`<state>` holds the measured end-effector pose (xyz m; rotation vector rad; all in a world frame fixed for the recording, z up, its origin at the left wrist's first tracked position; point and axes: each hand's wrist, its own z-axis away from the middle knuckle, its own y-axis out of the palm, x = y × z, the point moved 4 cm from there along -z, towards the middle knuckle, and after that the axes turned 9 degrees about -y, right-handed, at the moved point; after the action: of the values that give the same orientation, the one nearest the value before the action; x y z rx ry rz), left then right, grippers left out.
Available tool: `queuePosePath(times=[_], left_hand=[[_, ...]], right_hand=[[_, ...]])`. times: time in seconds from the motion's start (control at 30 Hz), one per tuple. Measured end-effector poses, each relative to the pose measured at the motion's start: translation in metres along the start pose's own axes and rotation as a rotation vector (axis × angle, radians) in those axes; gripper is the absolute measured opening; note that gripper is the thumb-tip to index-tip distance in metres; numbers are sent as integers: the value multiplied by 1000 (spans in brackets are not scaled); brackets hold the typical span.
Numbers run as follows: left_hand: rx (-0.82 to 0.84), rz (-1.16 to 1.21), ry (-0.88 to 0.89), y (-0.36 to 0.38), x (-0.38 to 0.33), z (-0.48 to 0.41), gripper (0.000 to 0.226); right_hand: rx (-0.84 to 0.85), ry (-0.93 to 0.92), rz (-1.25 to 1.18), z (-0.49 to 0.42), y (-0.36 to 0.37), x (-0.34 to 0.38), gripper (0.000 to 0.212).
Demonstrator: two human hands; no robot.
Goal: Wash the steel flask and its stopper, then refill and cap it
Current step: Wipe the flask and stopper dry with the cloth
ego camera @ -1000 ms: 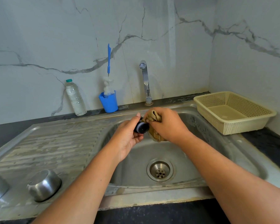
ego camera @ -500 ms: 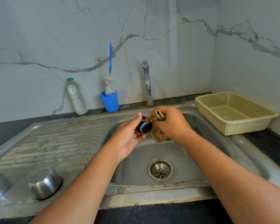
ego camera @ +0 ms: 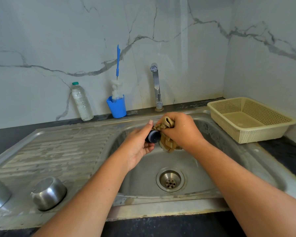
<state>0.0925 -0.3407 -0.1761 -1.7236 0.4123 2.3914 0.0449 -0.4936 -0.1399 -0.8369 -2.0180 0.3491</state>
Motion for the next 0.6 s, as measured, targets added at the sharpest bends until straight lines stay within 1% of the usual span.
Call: queuePosePath(times=[0.07,0.17,0.3,0.43,0.53,0.6], left_hand=[[10,-11,3,0,1,1,57],[41,36,7,2,-2,3,52],[42,27,1,1,-2,4,52],[17,21,1,0,-1,4,57],[26,59,3,1,-1,4,52],[38,103,4,1,-3,5,47]], right_hand=[[12,2,49,0,0,0,9],[35,13,113,-1,-2,-1,11],[22,-25,68,0,-4,4,17],[65,2,57,-1,-2,3,28],[67,29,52,-2,-4,1,29],[55,41,33,-2,-4,-1,25]])
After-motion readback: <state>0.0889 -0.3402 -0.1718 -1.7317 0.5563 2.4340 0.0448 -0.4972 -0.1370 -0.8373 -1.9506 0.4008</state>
